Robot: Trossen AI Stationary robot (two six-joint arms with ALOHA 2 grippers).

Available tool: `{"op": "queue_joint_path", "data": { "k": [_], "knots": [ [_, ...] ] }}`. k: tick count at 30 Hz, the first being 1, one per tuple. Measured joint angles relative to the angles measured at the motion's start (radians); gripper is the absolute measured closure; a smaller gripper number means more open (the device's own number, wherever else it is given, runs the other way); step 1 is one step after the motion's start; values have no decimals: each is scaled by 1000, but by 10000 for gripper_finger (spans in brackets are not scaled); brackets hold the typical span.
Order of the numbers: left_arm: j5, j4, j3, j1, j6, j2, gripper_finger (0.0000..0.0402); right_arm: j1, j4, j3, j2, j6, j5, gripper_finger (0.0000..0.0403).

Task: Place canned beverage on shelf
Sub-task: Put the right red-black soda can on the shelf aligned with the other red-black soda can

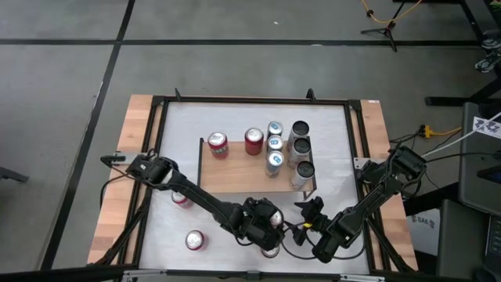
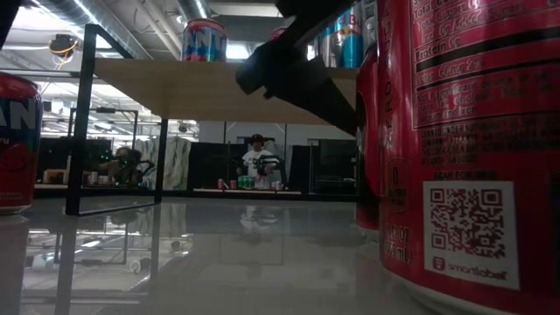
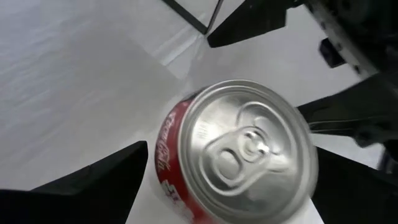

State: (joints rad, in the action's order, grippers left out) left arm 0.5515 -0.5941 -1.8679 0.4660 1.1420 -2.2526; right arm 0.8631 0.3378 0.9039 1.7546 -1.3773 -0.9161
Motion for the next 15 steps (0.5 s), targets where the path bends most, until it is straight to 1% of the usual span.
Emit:
{"op": "queue_joint_path", "data": {
  "k": [9,12,15],
  "knots": [
    [20,4,0,-1,5,-11,9,0,0,0,0,0,0,10],
    [23,3,0,0,8,-11,27,0,0,0,0,0,4,10],
    [27,3,0,0,8,-11,56,0,0,0,0,-1,10,10]
  ]
}}
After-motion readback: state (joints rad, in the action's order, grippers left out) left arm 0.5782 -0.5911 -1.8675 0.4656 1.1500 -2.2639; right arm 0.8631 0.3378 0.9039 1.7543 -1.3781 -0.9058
